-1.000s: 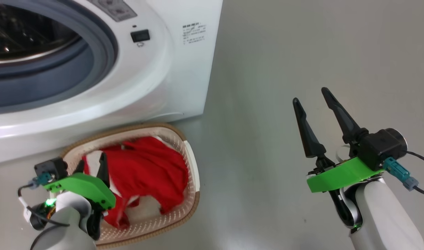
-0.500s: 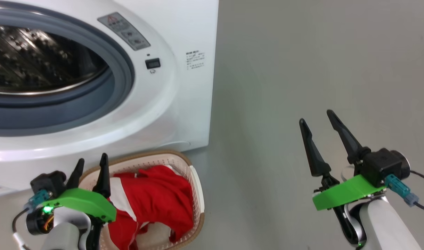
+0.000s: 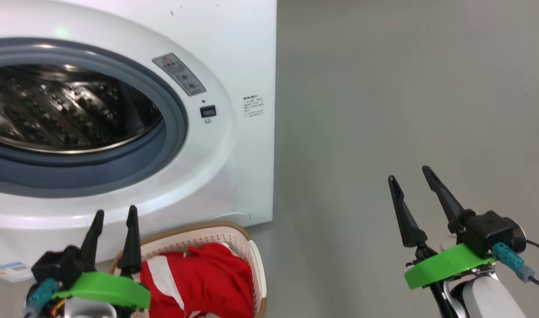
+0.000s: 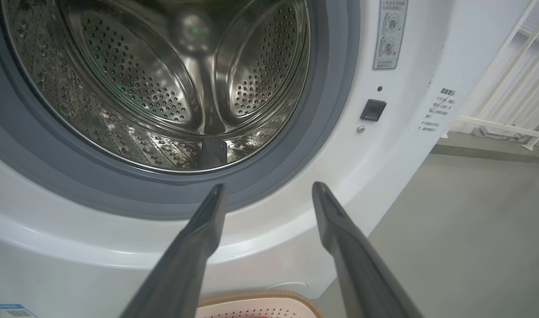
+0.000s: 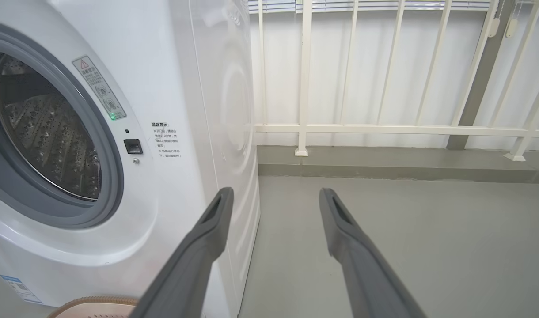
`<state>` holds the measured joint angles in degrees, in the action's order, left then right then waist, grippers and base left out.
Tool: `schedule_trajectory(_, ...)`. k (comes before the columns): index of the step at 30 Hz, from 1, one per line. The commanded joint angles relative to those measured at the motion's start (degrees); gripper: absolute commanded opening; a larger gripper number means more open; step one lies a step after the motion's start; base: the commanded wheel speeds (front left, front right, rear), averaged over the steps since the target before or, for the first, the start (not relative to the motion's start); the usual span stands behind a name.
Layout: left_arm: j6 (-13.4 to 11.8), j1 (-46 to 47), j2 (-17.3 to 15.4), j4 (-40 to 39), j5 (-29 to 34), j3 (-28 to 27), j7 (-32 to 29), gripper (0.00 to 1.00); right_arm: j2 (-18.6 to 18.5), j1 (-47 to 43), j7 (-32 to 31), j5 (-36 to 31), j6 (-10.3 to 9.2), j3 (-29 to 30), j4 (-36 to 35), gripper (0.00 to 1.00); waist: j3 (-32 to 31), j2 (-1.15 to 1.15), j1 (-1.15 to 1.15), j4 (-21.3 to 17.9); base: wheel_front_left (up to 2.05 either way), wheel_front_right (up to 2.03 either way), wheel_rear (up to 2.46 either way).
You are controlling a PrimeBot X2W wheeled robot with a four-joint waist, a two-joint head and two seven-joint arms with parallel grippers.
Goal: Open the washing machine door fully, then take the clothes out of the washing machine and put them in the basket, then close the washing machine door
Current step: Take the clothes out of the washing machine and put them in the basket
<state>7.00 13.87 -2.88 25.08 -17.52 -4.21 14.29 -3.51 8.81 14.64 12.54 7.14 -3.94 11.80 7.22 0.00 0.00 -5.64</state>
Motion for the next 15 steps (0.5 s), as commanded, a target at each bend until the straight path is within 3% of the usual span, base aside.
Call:
schedule_trajectory(1,-0.31,-0.37,-1.09,-1.9,0.64,-1.94,0.71,1.0,-0.34,-0.1,0.36,-0.34,0.35,-0.6,-1.3,1.0,-1.99,0.0,0.0,0.46,0.0,0.0,0.0)
schedule_trajectory(15,-0.98,-9.03,-0.47,-11.84,2.64,-2.96,0.71,1.0,0.14,-3.35,0.36,-1.61,0.35,1.18,-2.04,1.0,-7.18,0.0,0.0,0.78,0.0,0.0,0.0)
